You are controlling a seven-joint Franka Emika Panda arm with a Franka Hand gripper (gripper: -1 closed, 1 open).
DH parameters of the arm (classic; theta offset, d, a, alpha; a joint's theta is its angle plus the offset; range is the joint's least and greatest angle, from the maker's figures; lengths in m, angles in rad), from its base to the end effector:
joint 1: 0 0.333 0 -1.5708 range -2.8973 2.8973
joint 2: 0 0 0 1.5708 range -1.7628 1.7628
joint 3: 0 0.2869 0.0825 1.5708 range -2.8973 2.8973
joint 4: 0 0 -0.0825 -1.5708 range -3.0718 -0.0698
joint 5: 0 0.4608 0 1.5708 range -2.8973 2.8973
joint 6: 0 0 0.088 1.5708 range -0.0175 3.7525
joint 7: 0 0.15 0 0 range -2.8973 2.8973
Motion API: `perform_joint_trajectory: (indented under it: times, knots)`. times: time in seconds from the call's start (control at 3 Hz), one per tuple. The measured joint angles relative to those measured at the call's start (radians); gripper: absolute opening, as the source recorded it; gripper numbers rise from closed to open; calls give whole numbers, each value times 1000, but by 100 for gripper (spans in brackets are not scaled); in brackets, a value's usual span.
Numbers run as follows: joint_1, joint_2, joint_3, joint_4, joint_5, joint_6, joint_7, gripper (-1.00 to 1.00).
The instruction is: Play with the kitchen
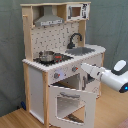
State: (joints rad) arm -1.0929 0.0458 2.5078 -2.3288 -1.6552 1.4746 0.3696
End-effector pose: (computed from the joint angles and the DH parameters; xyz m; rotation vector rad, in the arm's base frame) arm 0.2385 0.5054 0.3379 0.9833 1.1719 0.8485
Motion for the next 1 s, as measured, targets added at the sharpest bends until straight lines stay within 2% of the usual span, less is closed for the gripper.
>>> perform_joint_trajectory:
  times: [0.67,1.0]
  knots:
    - [0,0,2,-88,0,-4,209,100]
    - [-5,11,0,-97,-1,-25,311,100]
